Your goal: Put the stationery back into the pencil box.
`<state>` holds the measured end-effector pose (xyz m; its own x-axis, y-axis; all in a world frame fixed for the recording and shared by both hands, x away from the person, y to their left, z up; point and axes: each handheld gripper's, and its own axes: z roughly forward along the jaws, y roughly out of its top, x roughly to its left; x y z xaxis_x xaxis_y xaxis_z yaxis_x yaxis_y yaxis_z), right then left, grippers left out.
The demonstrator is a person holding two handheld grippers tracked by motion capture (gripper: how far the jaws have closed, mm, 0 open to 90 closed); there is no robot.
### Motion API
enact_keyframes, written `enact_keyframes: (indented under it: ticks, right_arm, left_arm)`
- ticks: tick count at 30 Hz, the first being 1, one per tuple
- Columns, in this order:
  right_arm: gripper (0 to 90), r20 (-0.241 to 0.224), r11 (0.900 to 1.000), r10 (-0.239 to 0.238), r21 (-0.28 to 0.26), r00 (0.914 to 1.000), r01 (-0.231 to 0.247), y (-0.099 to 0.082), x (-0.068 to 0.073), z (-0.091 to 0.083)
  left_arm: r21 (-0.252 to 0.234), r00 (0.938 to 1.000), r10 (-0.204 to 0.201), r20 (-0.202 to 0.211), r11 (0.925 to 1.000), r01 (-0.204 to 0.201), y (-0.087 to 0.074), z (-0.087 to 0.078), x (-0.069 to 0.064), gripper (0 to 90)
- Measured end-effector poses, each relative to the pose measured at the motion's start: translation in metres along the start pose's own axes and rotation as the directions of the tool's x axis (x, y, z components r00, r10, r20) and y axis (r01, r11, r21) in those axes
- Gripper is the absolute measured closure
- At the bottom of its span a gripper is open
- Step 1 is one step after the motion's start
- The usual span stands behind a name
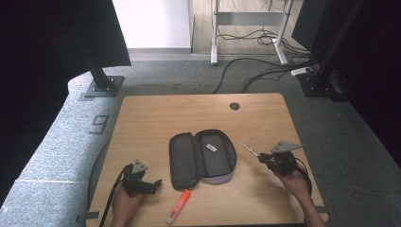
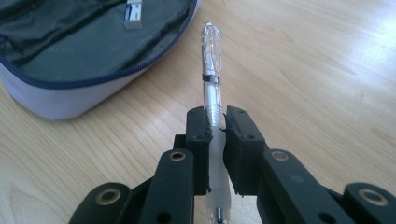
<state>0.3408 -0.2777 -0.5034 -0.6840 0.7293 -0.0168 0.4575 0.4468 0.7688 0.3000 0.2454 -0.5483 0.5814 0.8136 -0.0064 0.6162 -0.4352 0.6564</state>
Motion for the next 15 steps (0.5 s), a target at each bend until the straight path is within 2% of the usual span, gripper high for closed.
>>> enact_keyframes:
  ticks: [15]
  right_arm:
    - [78.5,-0.014,0.9995,-0.023,-0.022,0.9996,0.023,0.018,0.007,0.0]
  left_arm:
    - [0.0,1.0,0.0,0.0,1.0,0.0,0.0,0.0,0.0,0.0]
